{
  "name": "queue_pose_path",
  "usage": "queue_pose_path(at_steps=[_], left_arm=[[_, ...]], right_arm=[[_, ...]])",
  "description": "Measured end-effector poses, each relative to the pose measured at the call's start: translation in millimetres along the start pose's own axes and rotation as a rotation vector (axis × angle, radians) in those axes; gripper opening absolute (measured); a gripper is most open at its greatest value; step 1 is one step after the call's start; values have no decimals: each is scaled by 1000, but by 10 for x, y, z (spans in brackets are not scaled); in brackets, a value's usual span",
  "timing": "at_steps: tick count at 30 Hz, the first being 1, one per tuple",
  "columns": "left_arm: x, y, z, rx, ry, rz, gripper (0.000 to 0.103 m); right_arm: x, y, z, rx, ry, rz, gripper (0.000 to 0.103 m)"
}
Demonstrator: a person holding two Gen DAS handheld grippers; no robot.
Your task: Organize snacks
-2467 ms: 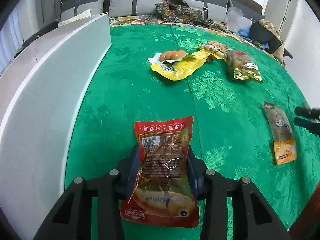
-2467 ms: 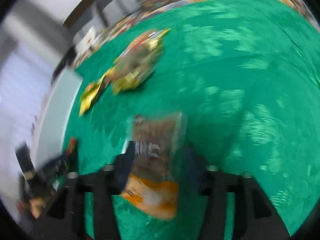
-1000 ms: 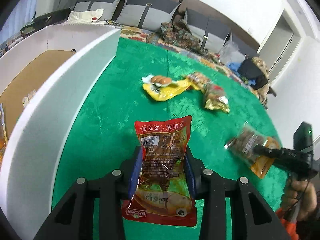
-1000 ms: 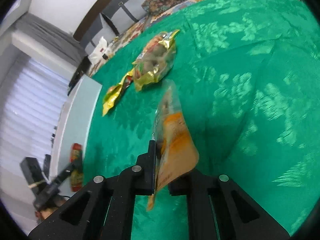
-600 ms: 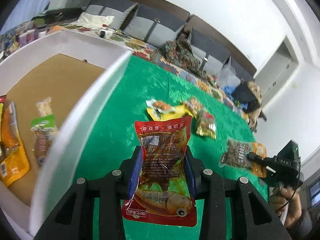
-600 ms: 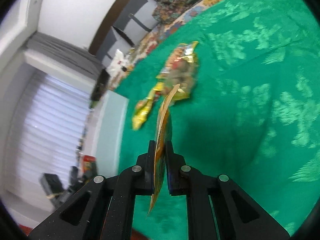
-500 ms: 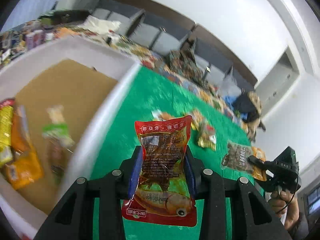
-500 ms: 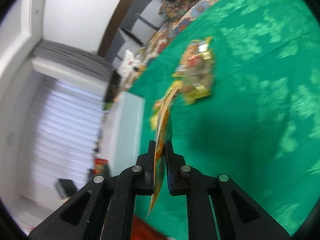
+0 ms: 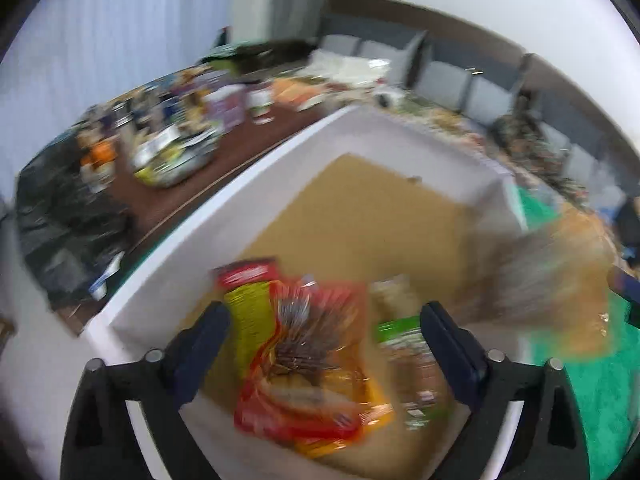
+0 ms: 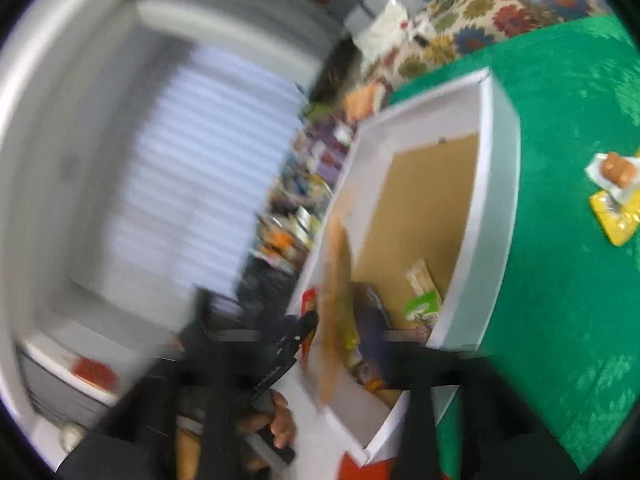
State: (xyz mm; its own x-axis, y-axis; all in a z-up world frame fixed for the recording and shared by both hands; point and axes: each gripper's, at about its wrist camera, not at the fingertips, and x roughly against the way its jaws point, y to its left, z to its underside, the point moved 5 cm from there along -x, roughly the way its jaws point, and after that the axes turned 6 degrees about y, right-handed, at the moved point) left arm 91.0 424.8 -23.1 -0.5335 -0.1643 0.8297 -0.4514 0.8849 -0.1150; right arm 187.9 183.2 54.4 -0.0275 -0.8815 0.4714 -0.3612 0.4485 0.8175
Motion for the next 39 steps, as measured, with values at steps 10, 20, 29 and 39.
queue_pose_path(at_steps=[10, 20, 29, 39], left_arm=[[330, -1554, 494, -199, -21, 301, 103], [-876, -3645, 1392, -429, 174, 257, 103], [-1275, -4118, 1280, -479, 97, 168, 103], [-1324, -4077, 1260, -464, 99, 172, 103]], right_arm=[[1015, -1619, 713, 260, -130, 824, 71], [3051, -3352, 1472, -16, -274, 1241, 74], [3191, -3605, 1354, -90, -315, 1152, 83], [3105, -3576, 1388, -89, -315, 1153, 83]])
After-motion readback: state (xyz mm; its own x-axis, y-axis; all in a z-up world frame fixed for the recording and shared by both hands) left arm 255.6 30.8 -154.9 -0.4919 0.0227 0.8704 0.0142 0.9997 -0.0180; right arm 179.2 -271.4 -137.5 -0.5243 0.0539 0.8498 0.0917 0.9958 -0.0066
